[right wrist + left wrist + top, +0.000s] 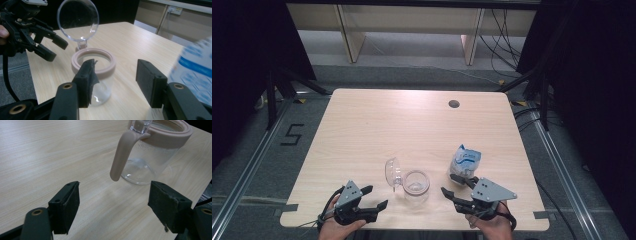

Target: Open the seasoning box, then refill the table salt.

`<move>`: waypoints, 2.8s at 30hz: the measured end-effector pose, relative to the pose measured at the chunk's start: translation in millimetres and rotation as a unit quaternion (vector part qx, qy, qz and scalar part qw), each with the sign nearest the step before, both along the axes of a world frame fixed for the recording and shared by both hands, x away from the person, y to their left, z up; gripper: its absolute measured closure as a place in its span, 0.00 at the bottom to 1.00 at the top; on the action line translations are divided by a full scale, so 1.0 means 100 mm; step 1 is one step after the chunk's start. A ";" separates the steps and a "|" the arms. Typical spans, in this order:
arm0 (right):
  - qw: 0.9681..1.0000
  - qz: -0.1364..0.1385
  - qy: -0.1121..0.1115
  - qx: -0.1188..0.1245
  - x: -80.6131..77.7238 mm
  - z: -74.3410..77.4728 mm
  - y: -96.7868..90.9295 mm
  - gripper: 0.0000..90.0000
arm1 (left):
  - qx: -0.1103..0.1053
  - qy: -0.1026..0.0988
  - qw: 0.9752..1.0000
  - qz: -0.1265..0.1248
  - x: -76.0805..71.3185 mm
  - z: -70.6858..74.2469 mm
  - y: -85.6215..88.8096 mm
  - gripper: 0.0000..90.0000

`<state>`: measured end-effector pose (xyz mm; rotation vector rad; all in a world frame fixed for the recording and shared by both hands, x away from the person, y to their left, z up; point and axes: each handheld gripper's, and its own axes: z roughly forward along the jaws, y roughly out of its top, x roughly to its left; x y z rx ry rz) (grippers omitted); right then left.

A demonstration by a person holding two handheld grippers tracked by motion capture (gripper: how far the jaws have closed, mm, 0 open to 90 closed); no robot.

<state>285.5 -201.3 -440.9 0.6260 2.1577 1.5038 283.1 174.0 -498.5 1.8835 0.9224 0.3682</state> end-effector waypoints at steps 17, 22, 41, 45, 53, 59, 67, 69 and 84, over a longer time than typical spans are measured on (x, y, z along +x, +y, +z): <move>0.995 -0.087 0.024 0.045 0.02 -0.09 -0.56 0.32 | -0.011 0.012 1.000 0.017 0.00 -0.02 -0.02 0.18; 0.993 -0.105 0.035 0.037 0.08 -0.16 -0.61 0.23 | -0.001 0.014 1.000 0.013 0.00 -0.02 -0.04 0.18; 0.993 -0.106 0.049 0.032 0.27 -0.37 -0.58 0.17 | 0.001 0.014 1.000 0.012 -0.02 -0.03 -0.02 0.18; 0.995 -0.090 0.042 0.031 0.30 -0.39 -0.57 0.17 | 0.000 0.016 1.000 0.018 -0.03 -0.03 0.00 0.18; 0.995 -0.083 0.042 0.029 0.34 -0.44 -0.55 0.17 | -0.003 0.020 1.000 0.010 -0.02 -0.05 -0.03 0.18; 0.995 -0.088 0.034 0.022 0.38 -0.47 -0.52 0.17 | -0.011 0.021 1.000 0.014 -0.03 -0.05 -0.04 0.18; 0.995 -0.080 0.042 0.031 0.45 -0.51 -0.46 0.17 | -0.005 0.020 1.000 0.009 -0.04 -0.05 -0.05 0.18; 0.996 -0.085 0.026 0.024 0.48 -0.52 -0.46 0.17 | -0.002 0.015 1.000 0.004 -0.04 -0.05 -0.04 0.18; 0.995 -0.095 0.035 0.009 0.60 -0.61 -0.30 0.18 | -0.003 0.021 1.000 0.004 -0.04 -0.05 -0.05 0.18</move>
